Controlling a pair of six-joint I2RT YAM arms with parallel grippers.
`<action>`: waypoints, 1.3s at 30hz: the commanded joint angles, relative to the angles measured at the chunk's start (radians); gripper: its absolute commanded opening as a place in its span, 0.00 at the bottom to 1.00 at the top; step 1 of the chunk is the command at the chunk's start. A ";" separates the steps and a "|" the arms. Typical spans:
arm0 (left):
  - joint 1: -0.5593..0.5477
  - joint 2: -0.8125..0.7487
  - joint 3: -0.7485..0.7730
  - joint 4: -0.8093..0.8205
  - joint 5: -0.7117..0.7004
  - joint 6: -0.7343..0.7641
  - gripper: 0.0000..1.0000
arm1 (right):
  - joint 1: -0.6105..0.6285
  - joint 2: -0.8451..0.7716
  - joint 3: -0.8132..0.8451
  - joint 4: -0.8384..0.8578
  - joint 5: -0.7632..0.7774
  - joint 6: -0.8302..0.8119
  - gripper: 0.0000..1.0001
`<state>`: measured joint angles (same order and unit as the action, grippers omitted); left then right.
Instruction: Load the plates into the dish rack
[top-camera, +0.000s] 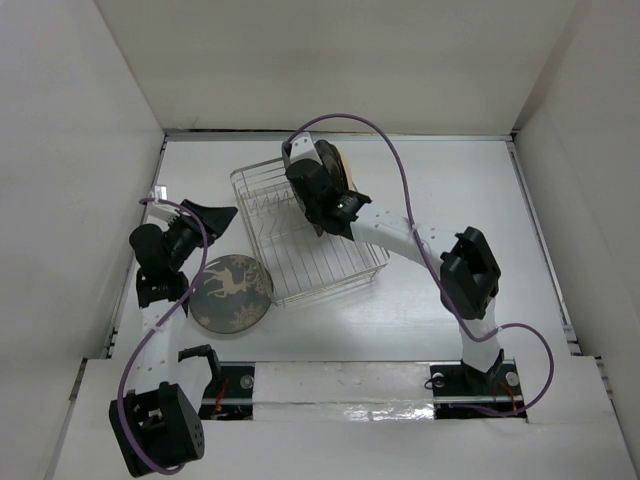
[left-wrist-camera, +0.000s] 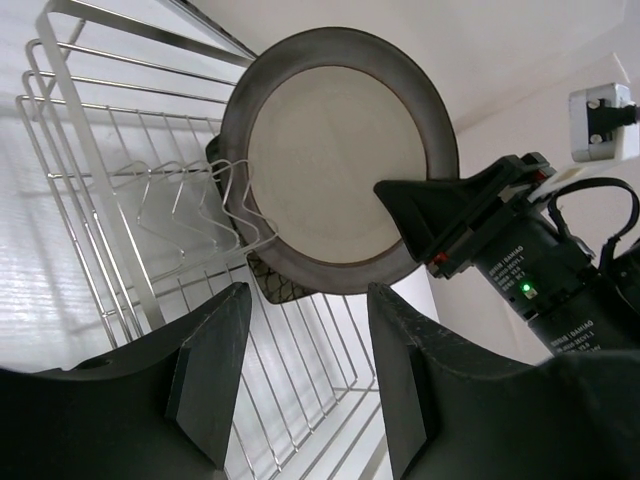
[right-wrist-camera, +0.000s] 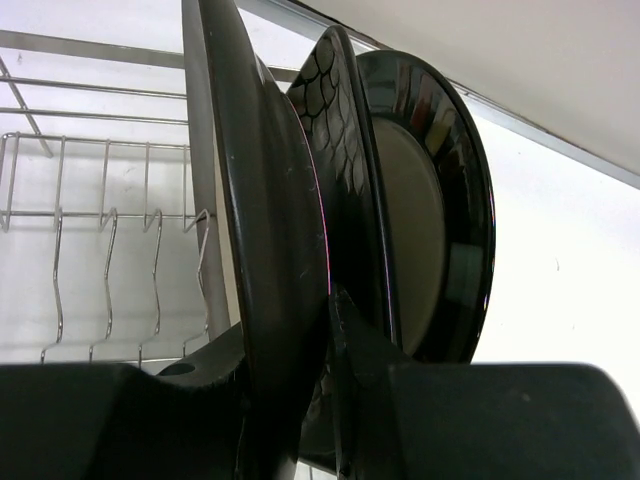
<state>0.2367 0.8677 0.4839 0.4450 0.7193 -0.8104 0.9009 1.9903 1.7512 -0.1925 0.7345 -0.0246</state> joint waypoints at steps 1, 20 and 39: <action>-0.004 -0.004 0.001 -0.002 -0.035 0.037 0.46 | 0.009 -0.048 0.028 0.117 0.023 0.023 0.00; -0.004 0.065 0.059 -0.074 -0.204 0.056 0.54 | -0.027 -0.263 -0.260 0.251 -0.202 0.232 0.64; -0.004 0.002 0.156 -0.609 -0.674 0.249 0.28 | 0.167 -0.588 -0.682 0.320 -0.574 0.273 0.00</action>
<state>0.2363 0.8875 0.5964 -0.0292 0.2153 -0.5949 1.0363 1.4414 1.1263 0.0830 0.2234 0.2222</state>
